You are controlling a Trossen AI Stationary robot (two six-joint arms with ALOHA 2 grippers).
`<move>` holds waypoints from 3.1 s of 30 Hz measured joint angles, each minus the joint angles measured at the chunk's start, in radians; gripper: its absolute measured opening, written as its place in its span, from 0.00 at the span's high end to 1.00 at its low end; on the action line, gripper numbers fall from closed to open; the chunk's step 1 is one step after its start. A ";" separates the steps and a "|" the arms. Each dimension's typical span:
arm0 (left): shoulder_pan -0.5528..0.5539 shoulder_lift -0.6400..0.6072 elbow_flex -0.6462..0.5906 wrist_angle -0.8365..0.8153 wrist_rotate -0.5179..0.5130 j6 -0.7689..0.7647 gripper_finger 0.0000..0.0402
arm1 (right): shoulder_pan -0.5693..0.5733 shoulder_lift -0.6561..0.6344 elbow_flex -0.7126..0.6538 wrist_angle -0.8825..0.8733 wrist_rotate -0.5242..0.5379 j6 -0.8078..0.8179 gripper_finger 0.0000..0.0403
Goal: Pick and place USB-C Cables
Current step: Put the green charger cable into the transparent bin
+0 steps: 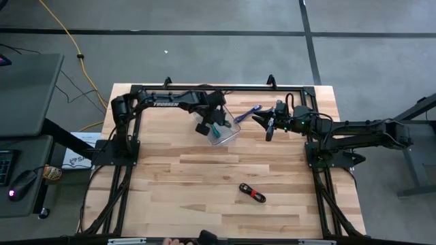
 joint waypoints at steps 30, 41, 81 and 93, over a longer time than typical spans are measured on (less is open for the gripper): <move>0.025 0.044 0.003 0.033 0.081 -0.064 1.00 | 0.000 0.000 0.000 -0.001 -0.004 0.000 0.75; 0.026 0.050 -0.001 0.030 0.053 -0.077 1.00 | 0.000 0.000 0.000 -0.001 -0.004 0.000 0.75; 0.001 0.048 -0.001 0.028 -0.041 -0.078 0.75 | 0.000 0.000 0.000 -0.001 -0.004 0.000 0.75; -0.004 0.048 0.000 0.027 -0.093 -0.079 0.72 | 0.000 0.000 0.000 -0.001 -0.004 0.000 0.75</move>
